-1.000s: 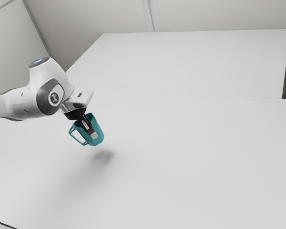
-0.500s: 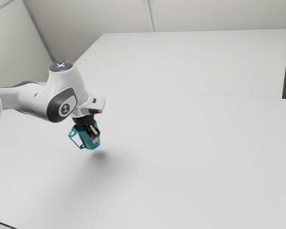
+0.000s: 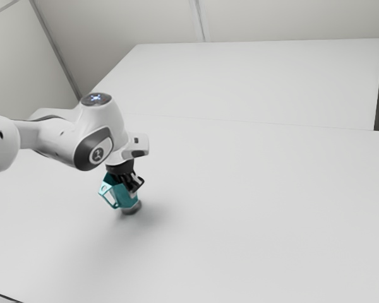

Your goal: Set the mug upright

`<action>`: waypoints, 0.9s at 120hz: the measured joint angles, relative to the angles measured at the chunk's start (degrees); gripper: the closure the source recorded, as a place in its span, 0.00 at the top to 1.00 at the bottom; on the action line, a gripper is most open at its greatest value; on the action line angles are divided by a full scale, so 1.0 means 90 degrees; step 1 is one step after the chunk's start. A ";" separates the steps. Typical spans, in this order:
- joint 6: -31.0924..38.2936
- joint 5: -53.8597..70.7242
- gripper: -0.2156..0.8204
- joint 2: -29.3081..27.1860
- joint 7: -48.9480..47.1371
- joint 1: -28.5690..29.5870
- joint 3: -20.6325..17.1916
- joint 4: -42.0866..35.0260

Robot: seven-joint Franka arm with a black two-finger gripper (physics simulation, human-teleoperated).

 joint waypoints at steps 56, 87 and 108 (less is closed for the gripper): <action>0.0250 -0.0085 0.46 0.0088 -0.0684 -0.0067 -0.0052 0.0021; -0.0451 -0.0479 0.69 -0.0058 -0.0855 -0.0097 -0.0069 0.0879; -0.1654 -0.0859 0.75 -0.0040 -0.0956 -0.0086 -0.0070 0.1782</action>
